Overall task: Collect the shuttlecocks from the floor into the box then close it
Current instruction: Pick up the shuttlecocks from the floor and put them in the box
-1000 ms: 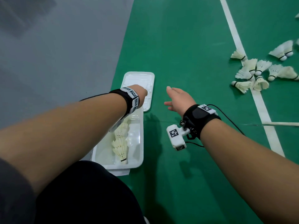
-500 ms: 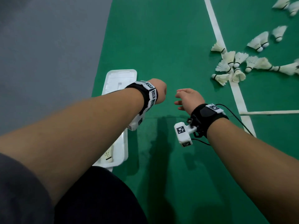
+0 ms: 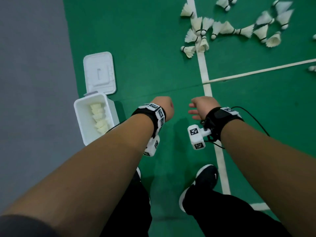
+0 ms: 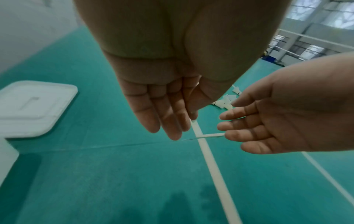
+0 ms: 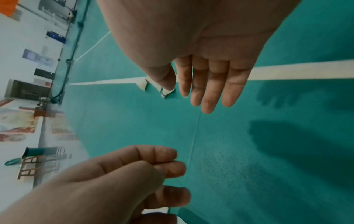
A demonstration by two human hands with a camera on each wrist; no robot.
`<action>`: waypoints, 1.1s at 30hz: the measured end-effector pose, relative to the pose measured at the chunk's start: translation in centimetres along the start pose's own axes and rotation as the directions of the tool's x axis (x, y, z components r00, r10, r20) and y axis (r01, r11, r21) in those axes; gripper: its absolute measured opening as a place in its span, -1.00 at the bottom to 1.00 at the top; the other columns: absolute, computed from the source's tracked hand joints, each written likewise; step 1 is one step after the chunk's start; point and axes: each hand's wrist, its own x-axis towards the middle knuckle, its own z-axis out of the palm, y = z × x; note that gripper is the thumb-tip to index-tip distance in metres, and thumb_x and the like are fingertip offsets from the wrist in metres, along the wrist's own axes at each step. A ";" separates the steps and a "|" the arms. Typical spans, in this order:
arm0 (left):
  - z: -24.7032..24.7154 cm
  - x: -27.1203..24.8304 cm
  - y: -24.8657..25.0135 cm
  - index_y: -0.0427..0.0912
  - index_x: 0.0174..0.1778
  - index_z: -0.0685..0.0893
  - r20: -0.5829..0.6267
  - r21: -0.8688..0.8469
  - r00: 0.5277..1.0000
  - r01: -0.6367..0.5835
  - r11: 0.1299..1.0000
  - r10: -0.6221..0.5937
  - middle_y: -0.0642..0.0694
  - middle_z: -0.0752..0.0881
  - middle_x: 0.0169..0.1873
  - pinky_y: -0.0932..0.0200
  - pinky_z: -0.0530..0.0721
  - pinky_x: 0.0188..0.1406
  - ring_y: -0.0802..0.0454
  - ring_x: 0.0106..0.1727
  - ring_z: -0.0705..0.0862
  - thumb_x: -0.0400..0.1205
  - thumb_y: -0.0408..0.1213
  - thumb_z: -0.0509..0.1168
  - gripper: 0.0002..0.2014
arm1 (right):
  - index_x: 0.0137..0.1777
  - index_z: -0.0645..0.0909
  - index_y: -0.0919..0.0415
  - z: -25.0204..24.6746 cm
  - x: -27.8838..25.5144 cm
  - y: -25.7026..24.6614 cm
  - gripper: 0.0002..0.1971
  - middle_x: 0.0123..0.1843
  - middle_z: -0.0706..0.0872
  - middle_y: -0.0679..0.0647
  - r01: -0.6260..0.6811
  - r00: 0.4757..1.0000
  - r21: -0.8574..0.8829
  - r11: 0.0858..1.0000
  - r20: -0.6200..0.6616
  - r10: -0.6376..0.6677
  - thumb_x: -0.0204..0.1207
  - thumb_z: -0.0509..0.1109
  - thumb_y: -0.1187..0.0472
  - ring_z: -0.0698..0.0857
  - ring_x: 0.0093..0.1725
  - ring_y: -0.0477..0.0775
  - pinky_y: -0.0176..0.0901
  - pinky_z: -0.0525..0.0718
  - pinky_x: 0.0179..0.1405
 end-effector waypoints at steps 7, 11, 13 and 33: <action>-8.8 -7.8 10.8 -0.11 0.29 0.82 0.007 -0.155 1.000 0.009 0.988 -0.008 -0.16 0.85 0.17 0.02 0.76 0.25 -0.16 0.20 0.81 0.76 -0.25 0.23 -0.70 | 0.32 0.61 0.24 -8.6 -9.3 -7.4 -0.81 0.20 0.79 0.13 -0.020 1.000 0.034 0.999 0.004 0.020 0.82 0.28 0.19 0.81 -0.14 0.09 0.06 0.76 -0.01; -12.5 -7.0 13.9 -0.11 0.21 0.81 0.001 -0.235 1.000 0.020 0.972 -0.021 -0.17 0.87 0.06 -0.07 0.81 0.19 -0.17 0.11 0.84 0.74 -0.24 0.24 -0.74 | 0.41 0.64 0.30 -12.5 -10.5 -11.3 -0.74 0.24 0.80 0.19 0.001 1.000 0.004 1.000 0.018 -0.001 0.81 0.30 0.22 0.78 -0.17 0.11 -0.03 0.73 -0.12; -13.5 -5.1 14.5 -0.11 0.16 0.80 0.008 -0.287 0.999 0.046 0.957 -0.046 -0.16 0.86 0.01 -0.09 0.82 0.16 -0.17 0.07 0.84 0.73 -0.23 0.24 -0.77 | 0.44 0.65 0.31 -14.0 -9.3 -12.8 -0.71 0.23 0.82 0.21 -0.002 1.000 -0.028 1.000 0.002 0.002 0.81 0.30 0.23 0.78 -0.22 0.08 -0.10 0.69 -0.26; -17.0 16.0 12.3 -0.13 0.17 0.74 0.159 -0.498 0.959 0.283 0.820 -0.234 -0.01 0.84 0.03 -0.01 0.86 0.01 -0.02 -0.01 0.86 0.82 -0.26 0.18 -0.79 | 0.27 0.62 0.23 -16.8 12.8 -18.6 -0.85 -0.05 0.77 0.11 -0.145 0.988 -0.208 0.967 0.021 0.152 0.85 0.24 0.29 0.72 -0.27 0.04 -0.11 0.63 -0.25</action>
